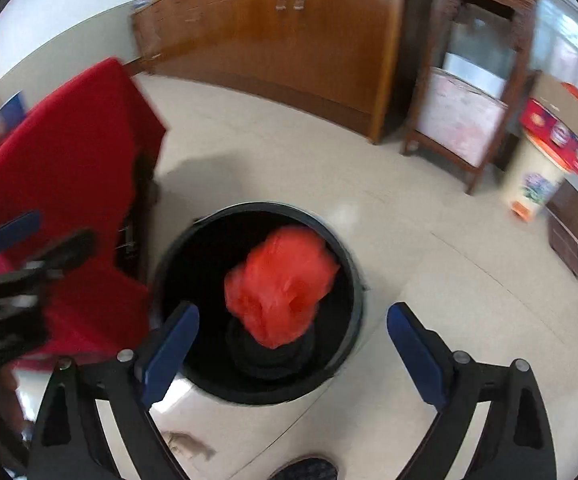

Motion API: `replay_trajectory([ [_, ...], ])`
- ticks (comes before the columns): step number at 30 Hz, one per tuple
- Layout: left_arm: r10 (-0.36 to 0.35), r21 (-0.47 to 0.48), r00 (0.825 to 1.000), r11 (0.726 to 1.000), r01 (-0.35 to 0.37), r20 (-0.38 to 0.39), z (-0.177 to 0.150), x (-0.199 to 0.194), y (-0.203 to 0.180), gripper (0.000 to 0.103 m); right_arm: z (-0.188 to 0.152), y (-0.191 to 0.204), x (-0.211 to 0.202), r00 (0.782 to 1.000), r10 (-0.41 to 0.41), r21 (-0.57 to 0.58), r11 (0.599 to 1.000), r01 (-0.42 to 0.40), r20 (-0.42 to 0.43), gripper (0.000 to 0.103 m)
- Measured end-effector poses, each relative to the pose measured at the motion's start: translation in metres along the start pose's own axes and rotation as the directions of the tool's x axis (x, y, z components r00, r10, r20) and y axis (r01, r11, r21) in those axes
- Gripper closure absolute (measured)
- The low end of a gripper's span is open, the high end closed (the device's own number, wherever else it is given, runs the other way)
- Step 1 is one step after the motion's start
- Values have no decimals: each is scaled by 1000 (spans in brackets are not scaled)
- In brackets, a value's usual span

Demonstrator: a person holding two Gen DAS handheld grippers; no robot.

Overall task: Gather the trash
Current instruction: 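Open the right gripper to drop the red bag into the bucket, then move the left gripper toward the beige paper lying on the floor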

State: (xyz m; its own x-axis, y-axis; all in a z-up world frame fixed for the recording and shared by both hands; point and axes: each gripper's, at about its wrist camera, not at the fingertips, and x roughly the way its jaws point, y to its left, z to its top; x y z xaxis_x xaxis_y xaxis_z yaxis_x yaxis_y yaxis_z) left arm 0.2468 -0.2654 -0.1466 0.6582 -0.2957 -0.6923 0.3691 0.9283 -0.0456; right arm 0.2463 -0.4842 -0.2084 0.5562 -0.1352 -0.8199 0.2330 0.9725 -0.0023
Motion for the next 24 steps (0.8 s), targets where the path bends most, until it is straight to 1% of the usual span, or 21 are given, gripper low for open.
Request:
replay_trajectory([
  [2,7,7,1000,1000,-7,-6,0,4,1,7,1,-10,2,999,-45,29,999,46,-5,6],
  [4,15,18,1000,1000,-15,-19,-2,7,1,7,2,-17,2,999,-42,65,997,42,-10,6],
  [6,15,19,1000,1000,-15,-24,-4,9,2,7,2,-20,1,999,-45,77,996,45,-9,6],
  [17,12,30,998,1000,-11,-60,-8,18,4,7,4,-14,1,999,-40,76,996,40,0,6],
  [21,7,31,999,999,-6,-41,-5,14,3,7,4,-11,2,999,-53,68,996,53,-8,6],
  [24,6,44,999,999,-4,-35,-7,9,5,7,4,-14,-2,998,-55,86,995,55,-6,6],
])
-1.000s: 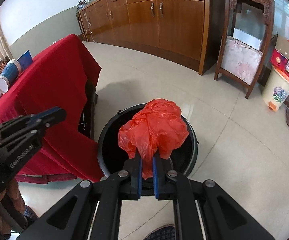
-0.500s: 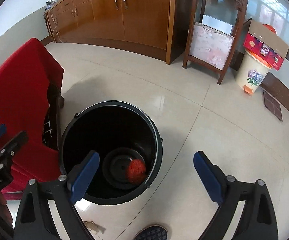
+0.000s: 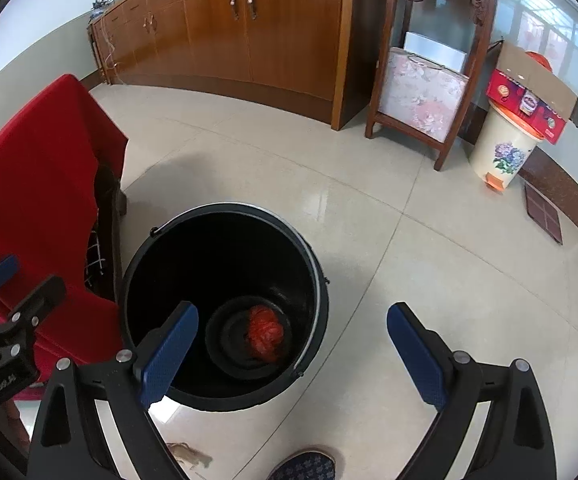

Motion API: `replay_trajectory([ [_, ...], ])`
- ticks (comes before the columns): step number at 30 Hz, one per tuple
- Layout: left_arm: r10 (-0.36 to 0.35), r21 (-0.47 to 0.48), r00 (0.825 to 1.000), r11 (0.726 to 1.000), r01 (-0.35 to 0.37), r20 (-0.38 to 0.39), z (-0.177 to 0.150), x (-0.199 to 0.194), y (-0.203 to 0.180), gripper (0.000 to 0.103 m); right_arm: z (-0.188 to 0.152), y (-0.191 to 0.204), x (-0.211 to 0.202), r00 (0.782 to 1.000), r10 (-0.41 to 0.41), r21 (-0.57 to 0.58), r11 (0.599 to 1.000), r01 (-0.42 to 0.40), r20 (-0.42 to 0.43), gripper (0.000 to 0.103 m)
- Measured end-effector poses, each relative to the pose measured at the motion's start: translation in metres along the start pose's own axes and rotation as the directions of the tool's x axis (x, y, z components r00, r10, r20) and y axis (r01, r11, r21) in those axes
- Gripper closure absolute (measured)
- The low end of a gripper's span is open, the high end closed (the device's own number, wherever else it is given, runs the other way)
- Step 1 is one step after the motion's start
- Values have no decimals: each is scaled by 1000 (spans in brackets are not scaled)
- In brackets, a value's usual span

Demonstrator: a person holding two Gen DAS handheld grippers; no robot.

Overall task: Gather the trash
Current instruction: 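Move the left gripper toward the beige paper lying on the floor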

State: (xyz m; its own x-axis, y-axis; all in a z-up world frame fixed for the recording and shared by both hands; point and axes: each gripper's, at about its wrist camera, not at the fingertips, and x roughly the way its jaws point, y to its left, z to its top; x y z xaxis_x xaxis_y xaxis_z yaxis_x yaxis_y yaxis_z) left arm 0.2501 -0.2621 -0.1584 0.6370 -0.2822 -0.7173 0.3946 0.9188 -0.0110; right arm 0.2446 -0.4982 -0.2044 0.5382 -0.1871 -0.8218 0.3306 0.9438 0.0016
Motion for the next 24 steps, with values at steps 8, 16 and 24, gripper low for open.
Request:
replay_trajectory([
  [8,22,-5,1000,1000,-22,-14,-16,-7,14,8,-8,2,-8,1000,-8,-21,1000,8,-3,6],
  [16,31,-27,999,999,-30,32,-5,-38,28,8,0,23,-24,999,24,-37,999,-23,42,6],
  [24,40,-45,996,998,-37,78,2,-59,46,8,4,43,-45,995,39,-78,996,-32,89,6],
])
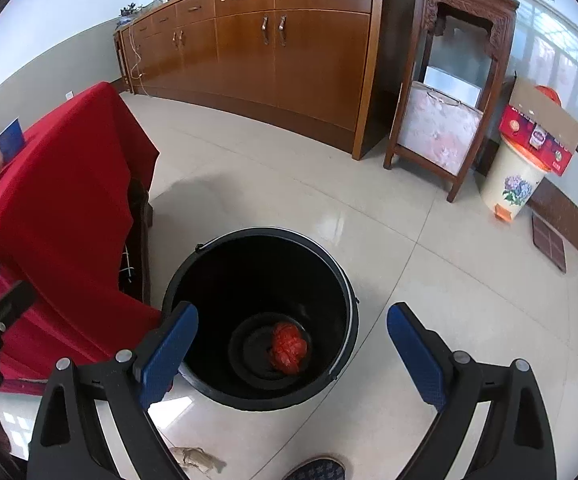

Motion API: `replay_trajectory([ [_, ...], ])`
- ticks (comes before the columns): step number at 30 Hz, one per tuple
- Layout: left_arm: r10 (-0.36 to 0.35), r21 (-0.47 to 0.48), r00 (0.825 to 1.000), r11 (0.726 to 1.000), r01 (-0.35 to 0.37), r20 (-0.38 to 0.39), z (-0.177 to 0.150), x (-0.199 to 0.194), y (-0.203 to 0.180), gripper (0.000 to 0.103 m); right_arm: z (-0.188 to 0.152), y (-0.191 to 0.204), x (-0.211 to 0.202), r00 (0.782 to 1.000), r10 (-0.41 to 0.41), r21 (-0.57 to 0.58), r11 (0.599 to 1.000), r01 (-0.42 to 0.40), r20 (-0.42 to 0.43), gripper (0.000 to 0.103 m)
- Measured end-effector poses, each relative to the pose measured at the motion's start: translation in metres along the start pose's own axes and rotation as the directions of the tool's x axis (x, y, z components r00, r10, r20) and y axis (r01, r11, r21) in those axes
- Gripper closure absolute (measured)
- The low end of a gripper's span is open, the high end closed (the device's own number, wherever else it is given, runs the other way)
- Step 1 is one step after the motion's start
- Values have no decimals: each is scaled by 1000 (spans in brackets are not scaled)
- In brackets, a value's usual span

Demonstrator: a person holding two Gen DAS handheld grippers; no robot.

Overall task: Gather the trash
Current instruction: 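Move the left gripper toward the beige paper lying on the floor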

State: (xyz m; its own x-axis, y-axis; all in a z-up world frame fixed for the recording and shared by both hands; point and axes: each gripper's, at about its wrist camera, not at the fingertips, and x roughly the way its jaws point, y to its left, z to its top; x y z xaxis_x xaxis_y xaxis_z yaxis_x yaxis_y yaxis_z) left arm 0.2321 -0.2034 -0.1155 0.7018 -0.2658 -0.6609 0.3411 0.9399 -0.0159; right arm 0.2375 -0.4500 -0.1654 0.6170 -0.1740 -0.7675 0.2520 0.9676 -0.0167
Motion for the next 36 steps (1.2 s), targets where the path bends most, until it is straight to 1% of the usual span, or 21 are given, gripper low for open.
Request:
replay_trajectory([
  [2,-2,4,1000,1000,2,2,-1,-4,2,8,1,1,-7,1000,2,4,1000,-2,7,6],
  [7,1,8,1000,1000,-1,15,-1,-15,5,8,10,11,-34,998,8,9,1000,-9,57,6],
  [9,-2,13,1000,1000,2,8,-5,-15,6,8,10,17,-41,997,15,-6,1000,-15,77,6],
  [12,5,16,1000,1000,-5,0,-17,-13,8,8,5,21,-44,996,0,-53,999,5,94,6],
  [14,6,8,1000,1000,-6,-19,-21,-11,10,8,1,19,-42,996,-3,-48,999,7,88,6],
  [18,26,8,999,1000,-26,-29,-32,-12,17,8,0,16,-36,998,16,-4,1000,-16,60,6],
  [20,29,10,999,1000,-29,-37,-41,-13,25,8,1,20,-40,997,20,-18,1000,-18,73,6],
  [22,47,-2,996,999,-47,-78,-56,-7,37,9,-2,26,-43,996,26,-48,999,-22,86,6],
  [24,48,-27,993,998,-52,-109,-69,-3,45,10,-7,30,-39,996,30,-66,998,-24,78,6],
  [28,57,-36,988,997,-62,-140,-84,4,42,10,-14,35,-28,999,26,-75,997,-23,40,6],
  [32,52,-51,987,997,-61,-153,-91,9,34,10,-15,36,-26,999,20,-78,997,-17,35,6],
  [36,39,-63,988,997,-49,-148,-93,7,33,10,-22,37,-28,999,17,-90,996,-14,29,6],
])
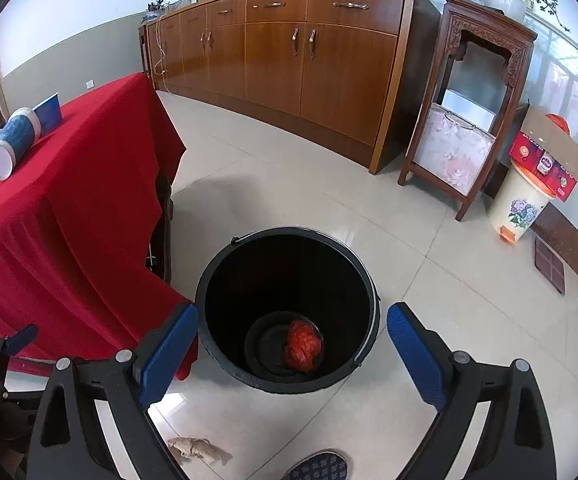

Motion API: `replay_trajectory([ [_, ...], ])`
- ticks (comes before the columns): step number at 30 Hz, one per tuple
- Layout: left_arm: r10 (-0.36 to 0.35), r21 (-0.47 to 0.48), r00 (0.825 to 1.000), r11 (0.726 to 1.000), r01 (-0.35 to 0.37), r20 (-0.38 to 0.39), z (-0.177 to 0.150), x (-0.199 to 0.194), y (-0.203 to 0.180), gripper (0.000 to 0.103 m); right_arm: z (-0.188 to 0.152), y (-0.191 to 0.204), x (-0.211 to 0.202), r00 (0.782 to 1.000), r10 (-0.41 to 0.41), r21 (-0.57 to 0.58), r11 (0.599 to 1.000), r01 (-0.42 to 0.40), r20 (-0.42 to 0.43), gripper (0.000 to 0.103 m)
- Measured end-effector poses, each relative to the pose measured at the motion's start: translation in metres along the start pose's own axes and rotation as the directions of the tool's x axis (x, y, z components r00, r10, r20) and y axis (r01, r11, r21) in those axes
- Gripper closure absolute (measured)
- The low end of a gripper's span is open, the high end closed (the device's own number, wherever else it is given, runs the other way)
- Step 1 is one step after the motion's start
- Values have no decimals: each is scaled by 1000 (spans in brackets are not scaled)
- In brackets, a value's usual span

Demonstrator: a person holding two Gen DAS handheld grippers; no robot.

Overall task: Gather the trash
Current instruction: 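Move the left gripper toward the beige paper lying on the floor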

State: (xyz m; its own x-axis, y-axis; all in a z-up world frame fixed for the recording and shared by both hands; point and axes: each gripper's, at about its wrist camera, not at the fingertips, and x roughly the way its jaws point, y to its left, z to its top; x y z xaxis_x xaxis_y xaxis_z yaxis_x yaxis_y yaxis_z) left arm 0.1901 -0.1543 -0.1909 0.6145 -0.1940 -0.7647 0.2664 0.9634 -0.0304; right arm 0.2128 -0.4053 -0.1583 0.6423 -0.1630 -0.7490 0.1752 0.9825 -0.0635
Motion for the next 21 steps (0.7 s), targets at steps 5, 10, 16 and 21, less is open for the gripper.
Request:
replay_trajectory([
  [5,-4,-14,1000,1000,4,16,2,-10,8,10,-5,7,-1,1000,15,-15,1000,-15,-21,6],
  [10,20,-11,998,1000,-19,60,10,-26,15,10,0,18,-12,999,30,-38,999,-30,10,6],
  [16,43,-20,996,999,-41,76,17,-39,28,10,10,25,-27,998,38,-34,999,-36,49,6],
  [21,46,-15,996,999,-45,82,17,-45,28,10,13,30,-35,997,44,-39,998,-42,62,6],
])
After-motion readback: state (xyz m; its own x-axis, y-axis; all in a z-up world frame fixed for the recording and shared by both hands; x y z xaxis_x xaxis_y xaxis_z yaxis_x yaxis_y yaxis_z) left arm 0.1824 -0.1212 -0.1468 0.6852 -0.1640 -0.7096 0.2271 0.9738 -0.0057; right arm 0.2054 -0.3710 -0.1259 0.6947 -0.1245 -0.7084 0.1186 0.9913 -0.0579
